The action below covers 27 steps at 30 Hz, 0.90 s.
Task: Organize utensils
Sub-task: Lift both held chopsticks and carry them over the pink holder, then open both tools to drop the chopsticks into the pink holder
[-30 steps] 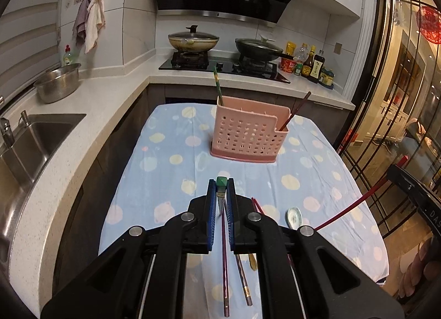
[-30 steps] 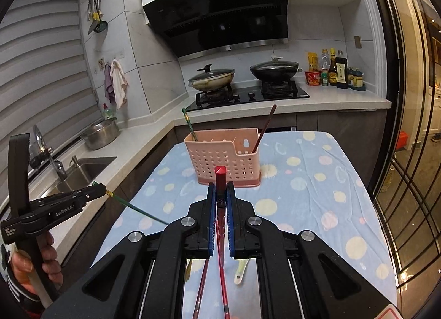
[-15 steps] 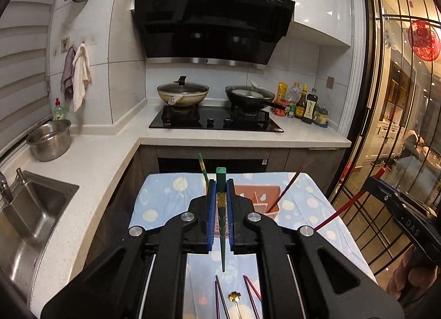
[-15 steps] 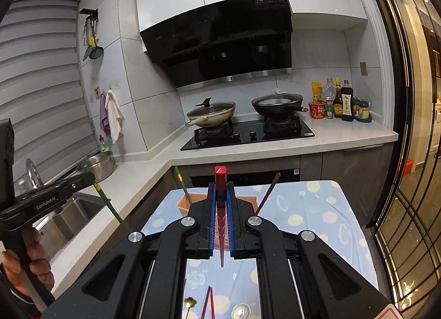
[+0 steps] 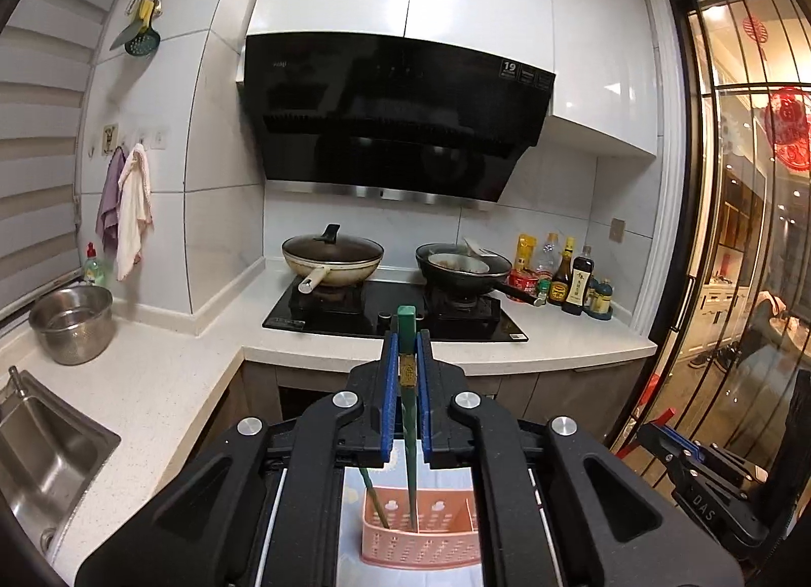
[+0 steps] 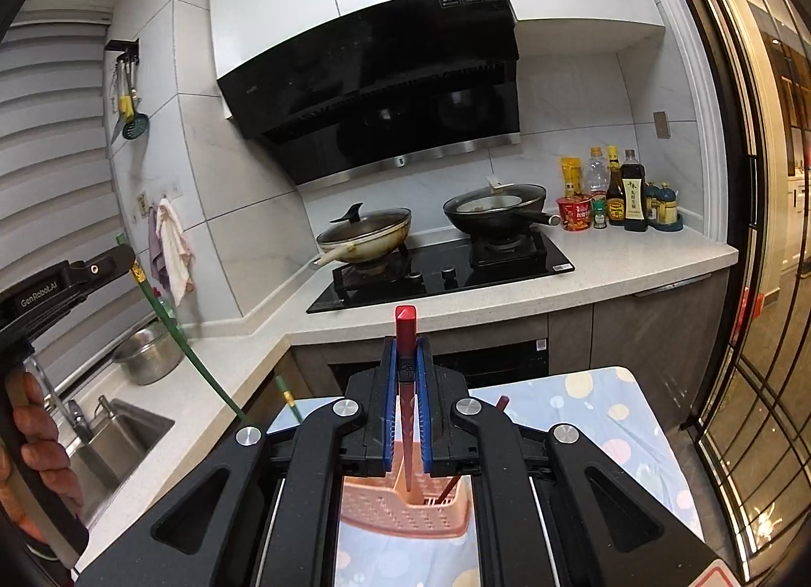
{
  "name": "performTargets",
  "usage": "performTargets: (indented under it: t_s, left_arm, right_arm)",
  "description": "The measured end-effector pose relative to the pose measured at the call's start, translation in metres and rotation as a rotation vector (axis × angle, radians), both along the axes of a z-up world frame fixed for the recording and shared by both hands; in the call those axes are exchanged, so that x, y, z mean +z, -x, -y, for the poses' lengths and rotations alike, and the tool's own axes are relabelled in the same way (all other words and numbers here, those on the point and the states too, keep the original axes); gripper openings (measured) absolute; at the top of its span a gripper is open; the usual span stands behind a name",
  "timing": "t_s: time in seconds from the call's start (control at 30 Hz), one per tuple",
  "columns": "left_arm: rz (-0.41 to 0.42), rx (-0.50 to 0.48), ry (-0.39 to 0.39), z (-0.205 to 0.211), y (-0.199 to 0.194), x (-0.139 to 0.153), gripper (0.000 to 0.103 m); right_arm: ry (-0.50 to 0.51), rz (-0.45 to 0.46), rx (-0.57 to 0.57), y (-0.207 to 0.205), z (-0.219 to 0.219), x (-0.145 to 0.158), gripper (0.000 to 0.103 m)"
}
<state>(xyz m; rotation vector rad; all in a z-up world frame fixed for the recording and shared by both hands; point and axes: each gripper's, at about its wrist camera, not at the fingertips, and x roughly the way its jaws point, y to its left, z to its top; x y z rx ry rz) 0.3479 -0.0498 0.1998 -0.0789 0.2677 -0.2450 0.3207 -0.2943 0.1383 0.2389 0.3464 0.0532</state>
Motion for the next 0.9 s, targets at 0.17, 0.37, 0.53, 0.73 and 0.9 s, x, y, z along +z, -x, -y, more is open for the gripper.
performTargets:
  t_s: [0.17,0.37,0.53,0.73,0.9]
  left_arm:
    - [-0.072,0.013,-0.02,0.006,-0.032,-0.034,0.007]
    - [-0.162,0.024,-0.028,0.005,-0.057,-0.081,0.007]
    - [-0.216,0.03,-0.041,0.0,-0.064,-0.108,0.007]
    - [-0.264,0.035,-0.036,-0.009,-0.064,-0.128,0.007]
    - [-0.295,0.044,-0.028,-0.013,-0.058,-0.141,0.015]
  right_arm:
    - [-0.006,-0.071,0.009,-0.031,0.0,-0.027,0.007]
    - [0.027,-0.145,0.038,-0.047,-0.016,-0.067,0.007]
    - [0.027,-0.18,0.049,-0.05,-0.02,-0.088,0.007]
    - [0.048,-0.195,0.045,-0.044,-0.023,-0.095,0.008]
    - [0.067,-0.208,0.019,-0.037,-0.024,-0.105,0.013]
